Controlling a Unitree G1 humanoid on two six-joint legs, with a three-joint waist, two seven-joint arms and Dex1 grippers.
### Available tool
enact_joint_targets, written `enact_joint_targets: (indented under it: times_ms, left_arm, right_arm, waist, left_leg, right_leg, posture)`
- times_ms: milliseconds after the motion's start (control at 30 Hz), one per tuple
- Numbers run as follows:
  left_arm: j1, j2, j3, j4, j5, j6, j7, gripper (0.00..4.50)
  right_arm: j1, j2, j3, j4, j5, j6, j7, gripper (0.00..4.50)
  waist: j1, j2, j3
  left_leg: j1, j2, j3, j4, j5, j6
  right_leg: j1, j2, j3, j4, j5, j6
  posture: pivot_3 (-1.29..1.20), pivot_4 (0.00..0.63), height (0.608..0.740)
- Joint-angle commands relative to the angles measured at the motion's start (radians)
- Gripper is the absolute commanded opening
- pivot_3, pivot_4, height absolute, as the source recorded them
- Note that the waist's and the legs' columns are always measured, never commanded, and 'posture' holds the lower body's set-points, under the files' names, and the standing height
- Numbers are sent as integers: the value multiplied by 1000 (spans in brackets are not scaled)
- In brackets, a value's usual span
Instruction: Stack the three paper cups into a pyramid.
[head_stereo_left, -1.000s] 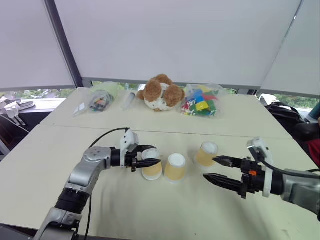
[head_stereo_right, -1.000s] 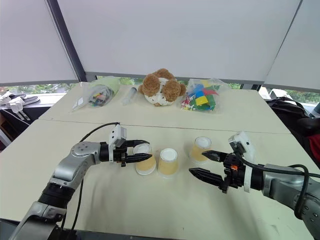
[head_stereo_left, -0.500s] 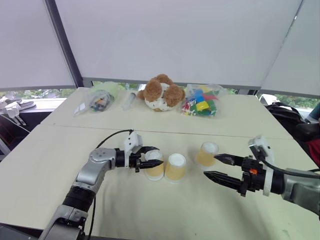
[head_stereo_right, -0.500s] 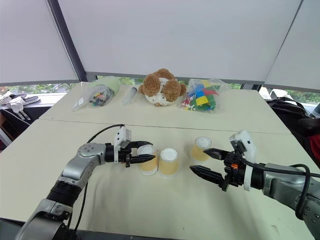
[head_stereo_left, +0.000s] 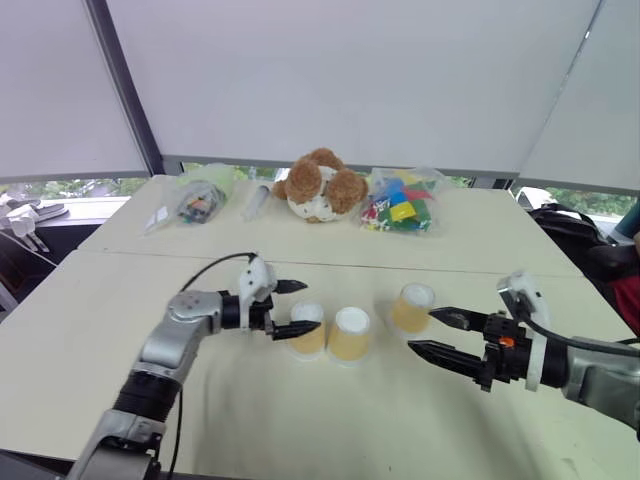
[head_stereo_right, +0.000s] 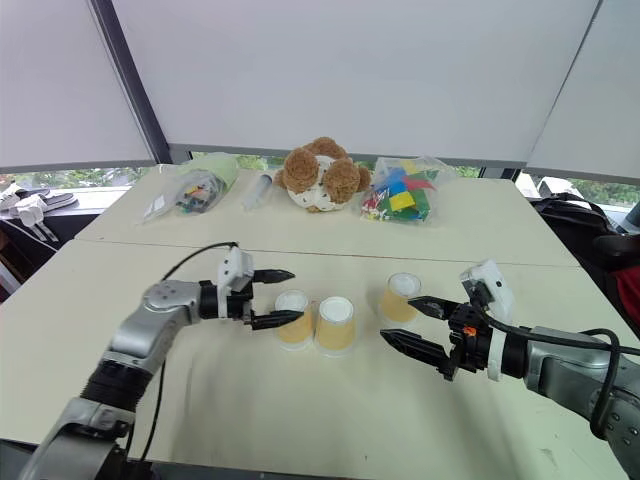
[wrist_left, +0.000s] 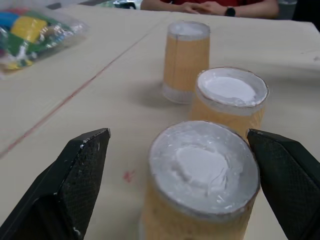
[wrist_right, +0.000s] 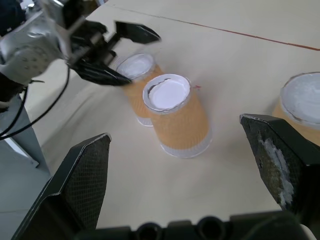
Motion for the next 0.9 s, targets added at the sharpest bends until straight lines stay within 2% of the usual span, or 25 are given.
enact_joint_targets:
  times_ms: [33,133,233,433,600,900]
  left_arm:
    - [39,85,60,-144,-60,86,-15,4489]
    - [110,232,126,-278,-139,234,-49,4489]
    - [166,333,153,-381,-194,337,-64,4489]
    - [187,476,296,-533,-366,544,-38,4489]
    - [176,488,339,-575,-427,592,28,4489]
    - [223,457,323,-610,-438,575,101,4489]
  right_arm:
    - [-11,33,-30,46,-47,-66,2,4500]
    - [-40,88,-8,136,-155,-168,-7,4500]
    - [-61,119,23,194,-228,-231,12,4500]
    - [-159,185,135,354,-365,-337,54,4500]
    - [-224,224,181,453,-418,-377,99,4500]
    - [-280,254,223,566,-535,-471,128,4500]
  waist:
    - [0,0,0]
    - [-7,0,0]
    - [-2,0,0]
    - [-3,-1,1]
    - [-1,1,0]
    - [-2,1,0]
  left_leg:
    - [0,0,0,0,0,0]
    - [0,1,1,0,0,0]
    - [0,1,1,-1,0,0]
    - [0,0,1,0,0,0]
    - [1,0,1,-1,0,0]
    - [1,0,2,-1,0,0]
  right_leg:
    - [0,0,0,0,0,0]
    - [0,0,0,0,0,0]
    - [-1,0,0,0,0,0]
    - [-1,0,0,0,0,0]
    - [-1,0,0,0,0,0]
    - [-1,0,0,0,0,0]
  posture:
    - [0,150,740]
    - [0,150,740]
    - [0,150,740]
    - [0,150,740]
    - [0,150,740]
    - [0,150,740]
